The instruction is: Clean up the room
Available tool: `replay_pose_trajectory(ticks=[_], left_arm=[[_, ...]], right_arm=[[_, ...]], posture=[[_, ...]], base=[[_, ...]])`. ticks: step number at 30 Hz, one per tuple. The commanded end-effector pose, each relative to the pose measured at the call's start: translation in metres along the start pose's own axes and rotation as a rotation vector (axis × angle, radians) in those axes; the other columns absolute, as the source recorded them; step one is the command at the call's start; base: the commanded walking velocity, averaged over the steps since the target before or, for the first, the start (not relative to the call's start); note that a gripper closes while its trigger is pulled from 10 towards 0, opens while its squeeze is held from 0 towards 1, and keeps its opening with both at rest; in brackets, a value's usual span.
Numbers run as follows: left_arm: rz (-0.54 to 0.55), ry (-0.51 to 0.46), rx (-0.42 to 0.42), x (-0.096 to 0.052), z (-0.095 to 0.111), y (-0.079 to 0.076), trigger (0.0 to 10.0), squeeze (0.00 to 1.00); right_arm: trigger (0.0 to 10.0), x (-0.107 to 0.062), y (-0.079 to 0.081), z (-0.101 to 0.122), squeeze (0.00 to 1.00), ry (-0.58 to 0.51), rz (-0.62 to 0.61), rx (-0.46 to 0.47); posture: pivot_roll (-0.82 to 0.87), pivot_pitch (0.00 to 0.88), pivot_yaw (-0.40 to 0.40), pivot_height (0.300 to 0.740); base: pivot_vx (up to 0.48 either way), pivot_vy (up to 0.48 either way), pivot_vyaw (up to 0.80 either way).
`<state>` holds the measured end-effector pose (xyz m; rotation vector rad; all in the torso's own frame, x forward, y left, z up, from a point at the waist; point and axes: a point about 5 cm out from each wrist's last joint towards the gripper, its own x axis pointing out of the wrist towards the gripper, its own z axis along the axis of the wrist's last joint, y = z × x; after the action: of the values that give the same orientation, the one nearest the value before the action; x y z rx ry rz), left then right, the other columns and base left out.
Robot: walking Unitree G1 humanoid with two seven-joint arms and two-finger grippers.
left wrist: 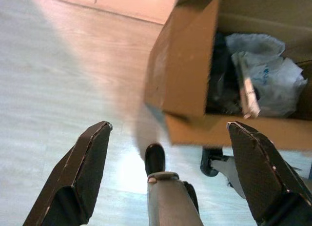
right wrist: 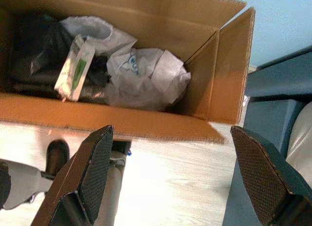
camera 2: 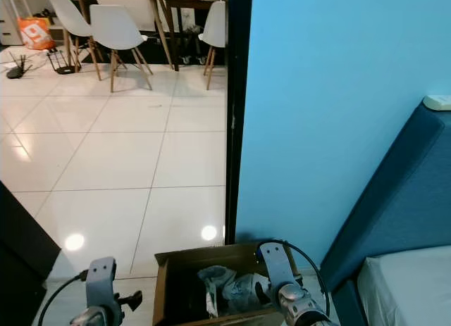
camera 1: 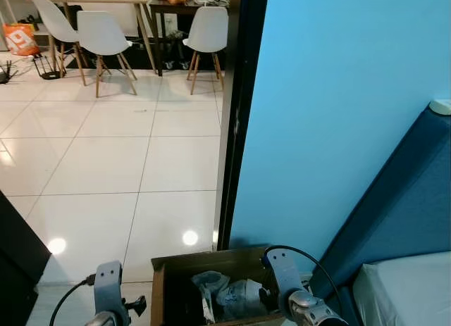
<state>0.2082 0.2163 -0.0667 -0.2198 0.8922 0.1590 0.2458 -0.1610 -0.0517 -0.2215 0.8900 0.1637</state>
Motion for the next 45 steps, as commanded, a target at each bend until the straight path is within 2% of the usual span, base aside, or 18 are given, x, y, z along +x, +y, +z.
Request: replay_pose_trajectory(ticks=[1, 13, 39, 45], left_arm=[[0.025, 0.058, 0.003, -0.003, -0.015, 0.006, 10.0, 0.00], [-0.021, 0.092, 0.088, -0.001, -0.022, -0.011, 10.0, 0.00], [-0.051, 0.108, 0.117, -0.001, -0.025, -0.017, 10.0, 0.00], [-0.066, 0.098, 0.116, 0.000, -0.024, -0.019, 10.0, 0.00]], right_arm=[[10.0, -0.001, -0.003, -0.008, 0.00, 0.028, -0.012, 0.002], [10.0, -0.002, -0.010, -0.010, 0.00, 0.033, -0.042, 0.016], [10.0, -0.002, -0.017, -0.009, 0.00, 0.036, -0.077, 0.003], [10.0, -0.002, -0.019, -0.009, 0.00, 0.042, -0.088, -0.012]], posture=[[0.07, 0.000, -0.051, 0.740], [0.05, 0.000, -0.039, 0.740], [0.05, 0.000, -0.043, 0.740], [0.05, 0.000, -0.041, 0.740]], base=[[-0.416, 0.000, 0.00], [-0.419, 0.000, 0.00], [-0.472, 0.000, 0.00], [-0.283, 0.000, -0.65]])
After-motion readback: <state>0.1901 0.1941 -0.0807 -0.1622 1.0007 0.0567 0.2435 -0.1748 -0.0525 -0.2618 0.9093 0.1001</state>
